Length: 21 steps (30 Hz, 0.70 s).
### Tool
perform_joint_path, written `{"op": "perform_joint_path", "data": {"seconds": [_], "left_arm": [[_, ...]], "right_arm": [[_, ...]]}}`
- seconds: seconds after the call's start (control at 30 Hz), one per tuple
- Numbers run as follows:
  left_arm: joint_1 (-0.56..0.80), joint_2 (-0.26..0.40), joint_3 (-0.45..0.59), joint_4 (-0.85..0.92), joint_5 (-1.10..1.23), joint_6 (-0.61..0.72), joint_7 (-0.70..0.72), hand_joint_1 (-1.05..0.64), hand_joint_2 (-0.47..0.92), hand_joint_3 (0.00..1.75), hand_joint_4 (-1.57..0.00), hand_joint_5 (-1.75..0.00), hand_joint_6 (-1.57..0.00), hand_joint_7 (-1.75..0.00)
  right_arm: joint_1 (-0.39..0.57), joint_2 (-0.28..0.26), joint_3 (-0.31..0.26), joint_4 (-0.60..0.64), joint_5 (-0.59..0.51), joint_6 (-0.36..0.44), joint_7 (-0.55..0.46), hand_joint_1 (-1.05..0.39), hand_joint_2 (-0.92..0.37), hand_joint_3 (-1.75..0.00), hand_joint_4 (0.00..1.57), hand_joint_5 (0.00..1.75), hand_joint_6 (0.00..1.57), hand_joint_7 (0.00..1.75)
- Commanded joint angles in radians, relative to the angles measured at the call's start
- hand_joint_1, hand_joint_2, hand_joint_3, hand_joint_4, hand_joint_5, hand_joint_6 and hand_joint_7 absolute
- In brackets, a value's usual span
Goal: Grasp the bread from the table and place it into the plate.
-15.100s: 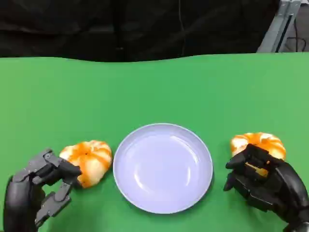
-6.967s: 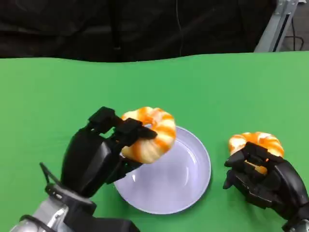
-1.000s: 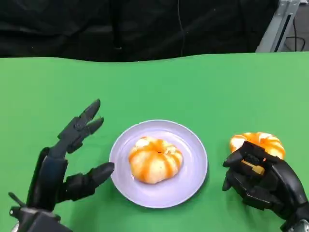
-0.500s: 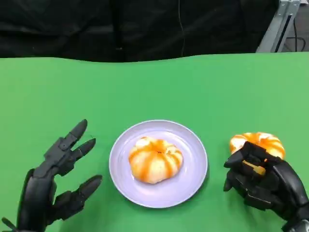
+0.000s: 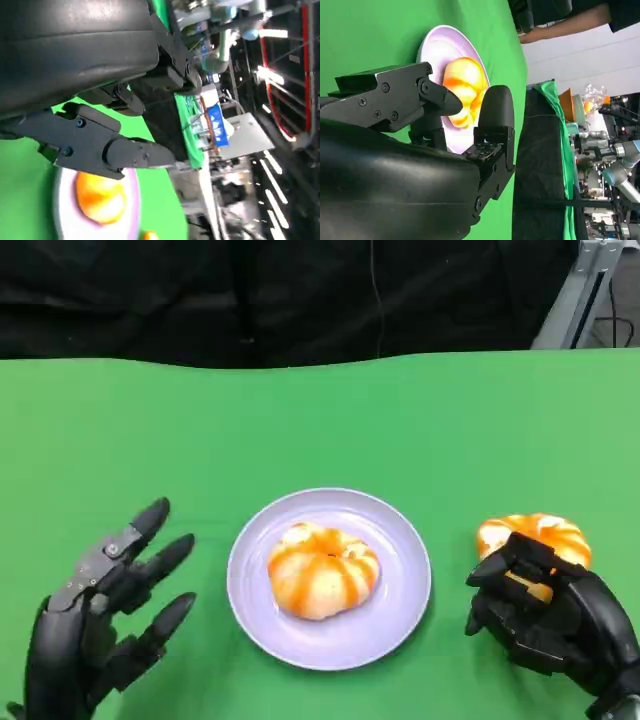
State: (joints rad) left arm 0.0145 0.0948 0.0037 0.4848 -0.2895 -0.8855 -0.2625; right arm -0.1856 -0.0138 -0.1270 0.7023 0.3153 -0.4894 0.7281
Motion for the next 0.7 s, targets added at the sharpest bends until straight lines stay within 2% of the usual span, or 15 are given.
{"op": "perform_joint_path", "data": {"seconds": [0.03, 0.27, 0.3, 0.33, 0.37, 0.4, 0.53, 0.7], "left_arm": [[0.008, 0.000, 0.036, -0.010, -0.014, 0.010, -0.034, -0.08, 0.92, 0.31, -0.80, -0.05, -0.91, -0.09], [0.007, -0.017, 0.063, -0.012, -0.007, 0.016, -0.060, -0.08, 0.92, 0.31, -0.81, -0.04, -0.92, -0.07], [0.004, -0.023, 0.070, -0.008, -0.033, 0.030, -0.072, -0.08, 0.92, 0.35, -0.89, -0.09, -0.98, -0.11], [0.002, -0.028, 0.075, -0.006, -0.053, 0.041, -0.083, -0.06, 0.92, 0.44, -0.91, -0.49, -1.02, -0.34], [0.000, -0.033, 0.081, -0.004, -0.067, 0.050, -0.093, -0.06, 0.92, 0.48, -0.84, -0.83, -0.97, -0.59], [0.000, -0.036, 0.086, -0.005, -0.075, 0.056, -0.101, -0.05, 0.92, 0.51, -0.79, -1.05, -0.93, -0.75], [0.005, -0.049, 0.106, -0.018, -0.098, 0.087, -0.114, -0.05, 0.92, 0.52, -0.78, -1.22, -0.91, -0.90], [0.012, -0.063, 0.127, -0.037, -0.098, 0.118, -0.115, -0.06, 0.92, 0.52, -0.80, -1.28, -0.91, -0.95]], "right_arm": [[-0.011, -0.018, -0.012, 0.009, 0.005, -0.014, 0.003, 0.04, -0.83, -0.65, 0.48, 1.70, 0.54, 1.25], [-0.012, -0.018, -0.013, 0.011, 0.005, -0.016, 0.004, 0.04, -0.84, -0.65, 0.48, 1.70, 0.54, 1.25], [-0.013, -0.017, -0.014, 0.012, 0.006, -0.014, 0.005, 0.04, -0.84, -0.65, 0.48, 1.70, 0.54, 1.25], [-0.014, -0.017, -0.014, 0.013, 0.008, -0.013, 0.006, 0.04, -0.84, -0.64, 0.48, 1.70, 0.54, 1.25], [-0.014, -0.017, -0.015, 0.014, 0.009, -0.012, 0.007, 0.04, -0.84, -0.64, 0.48, 1.70, 0.55, 1.25], [-0.015, -0.016, -0.015, 0.014, 0.009, -0.012, 0.007, 0.04, -0.84, -0.64, 0.48, 1.70, 0.55, 1.25], [-0.015, -0.017, -0.016, 0.015, 0.006, -0.013, 0.006, 0.04, -0.84, -0.63, 0.48, 1.69, 0.55, 1.24], [-0.015, -0.016, -0.018, 0.015, 0.006, -0.016, 0.005, 0.05, -0.86, -0.62, 0.48, 1.69, 0.55, 1.24]]}}
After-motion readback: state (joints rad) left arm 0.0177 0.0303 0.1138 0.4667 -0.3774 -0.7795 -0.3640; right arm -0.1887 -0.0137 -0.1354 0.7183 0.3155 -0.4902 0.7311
